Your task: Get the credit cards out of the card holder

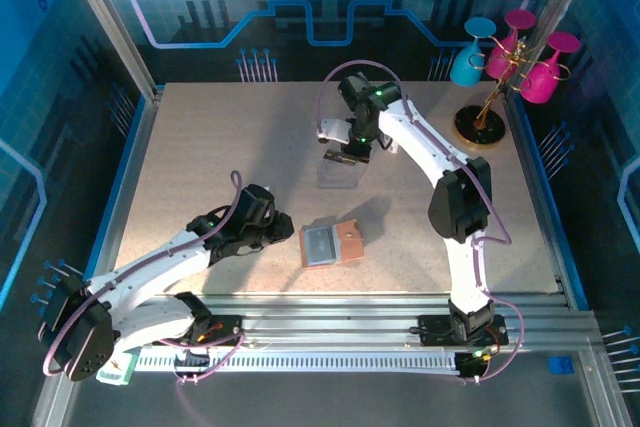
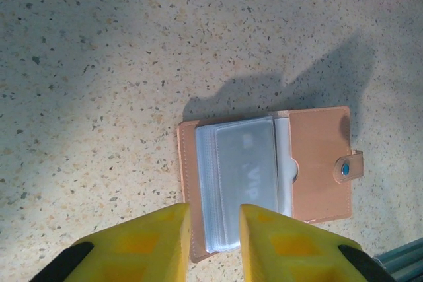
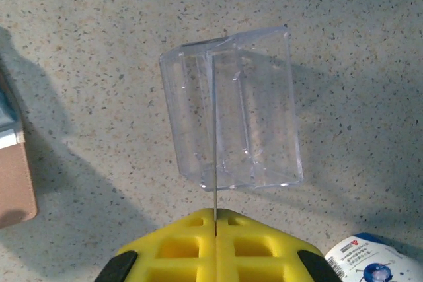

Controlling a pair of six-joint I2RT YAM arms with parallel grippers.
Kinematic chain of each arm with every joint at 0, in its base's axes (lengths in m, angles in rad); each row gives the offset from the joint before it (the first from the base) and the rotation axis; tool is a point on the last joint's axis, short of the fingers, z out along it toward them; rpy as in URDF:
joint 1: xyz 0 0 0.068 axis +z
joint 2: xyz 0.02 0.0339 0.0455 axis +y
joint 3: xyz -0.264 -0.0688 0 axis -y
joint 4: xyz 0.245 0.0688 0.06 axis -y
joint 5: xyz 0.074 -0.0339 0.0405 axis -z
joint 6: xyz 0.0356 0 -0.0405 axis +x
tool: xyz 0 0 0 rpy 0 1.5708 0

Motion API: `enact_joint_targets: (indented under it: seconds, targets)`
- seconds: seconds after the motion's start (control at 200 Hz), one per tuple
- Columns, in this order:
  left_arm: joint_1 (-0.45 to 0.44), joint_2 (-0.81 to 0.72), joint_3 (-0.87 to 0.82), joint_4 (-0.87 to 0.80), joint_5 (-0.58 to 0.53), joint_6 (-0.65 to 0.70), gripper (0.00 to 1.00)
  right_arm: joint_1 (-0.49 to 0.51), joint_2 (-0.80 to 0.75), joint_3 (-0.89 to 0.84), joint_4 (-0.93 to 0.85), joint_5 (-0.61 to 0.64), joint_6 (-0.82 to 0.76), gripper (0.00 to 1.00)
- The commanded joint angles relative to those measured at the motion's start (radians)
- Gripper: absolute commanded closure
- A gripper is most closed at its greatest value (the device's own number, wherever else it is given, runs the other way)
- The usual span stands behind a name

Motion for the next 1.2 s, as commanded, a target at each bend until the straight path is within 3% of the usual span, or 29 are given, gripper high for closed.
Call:
enact_joint_targets:
  seconds: [0.0, 0.585, 1.196]
  targets:
    - [0.011, -0.022, -0.014, -0.039, -0.021, -0.016, 0.74, -0.016, 0.053, 0.072, -0.055, 0.015, -0.038, 1.00]
    - [0.030, -0.057, -0.031, -0.062, -0.032, -0.034, 0.74, -0.029, 0.257, 0.301, -0.119, 0.045, -0.122, 1.00]
    - [0.034, -0.078, -0.056, -0.066, -0.038, -0.050, 0.73, -0.017, 0.313, 0.315, -0.207, -0.012, -0.152, 1.00]
